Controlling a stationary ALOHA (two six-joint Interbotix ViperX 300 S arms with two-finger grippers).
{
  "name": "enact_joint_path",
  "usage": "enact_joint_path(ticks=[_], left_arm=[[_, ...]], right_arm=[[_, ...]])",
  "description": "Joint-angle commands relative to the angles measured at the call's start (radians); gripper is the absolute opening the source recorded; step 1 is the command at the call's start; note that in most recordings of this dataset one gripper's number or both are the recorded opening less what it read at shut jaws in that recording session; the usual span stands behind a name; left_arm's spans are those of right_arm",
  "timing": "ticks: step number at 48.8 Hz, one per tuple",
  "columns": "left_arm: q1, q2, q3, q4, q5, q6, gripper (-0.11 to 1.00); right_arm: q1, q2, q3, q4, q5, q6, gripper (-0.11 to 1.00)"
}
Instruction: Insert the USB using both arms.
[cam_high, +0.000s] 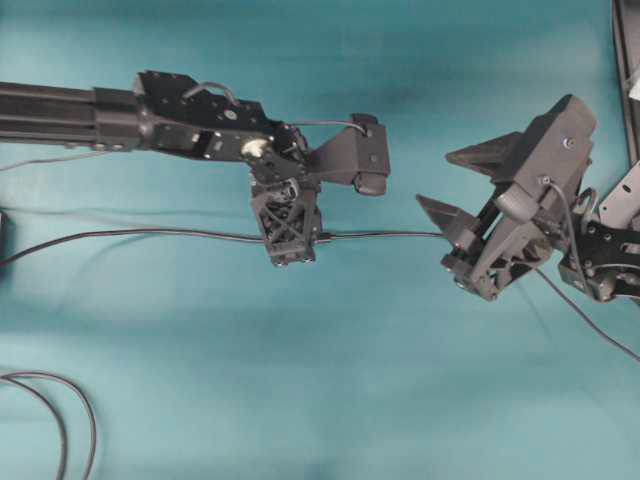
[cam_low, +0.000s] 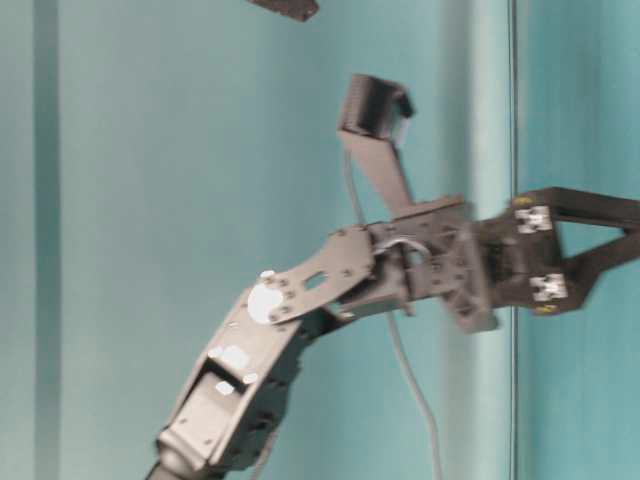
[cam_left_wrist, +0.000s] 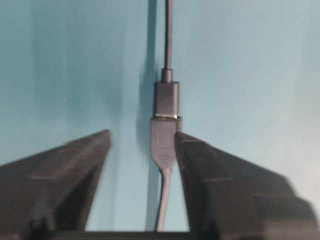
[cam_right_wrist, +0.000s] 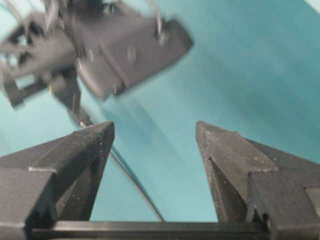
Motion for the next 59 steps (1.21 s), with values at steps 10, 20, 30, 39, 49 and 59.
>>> enact_joint_path(ticks=[10,20,30,39,49,59], left_arm=[[-0.008,-0.236,0.106,0.005,-0.034,-0.098,0.87],[-0.014,-0.408,0.256,0.005,-0.110,-0.186,0.87],[-0.015,-0.581,0.403,0.005,-0.239,-0.253,0.87],[-0.017,-0.781,0.572,0.005,-0.463,-0.238,0.87],[-0.084,-0.969,0.804,0.009,-0.861,-0.048,0.87],[-0.170,-1.055,0.930,-0.002,-1.071,0.066,0.87]], right_arm=[[-0.051,-0.012,0.048,-0.003,-0.186,0.009,0.73],[-0.169,-0.028,0.130,-0.003,-0.460,0.015,0.82],[-0.285,-0.080,0.209,-0.003,-0.565,0.005,0.87],[-0.362,-0.199,0.307,-0.003,-0.644,-0.018,0.87],[-0.380,-0.339,0.368,-0.003,-0.667,-0.141,0.87],[-0.376,-0.370,0.407,-0.003,-0.764,-0.316,0.87]])
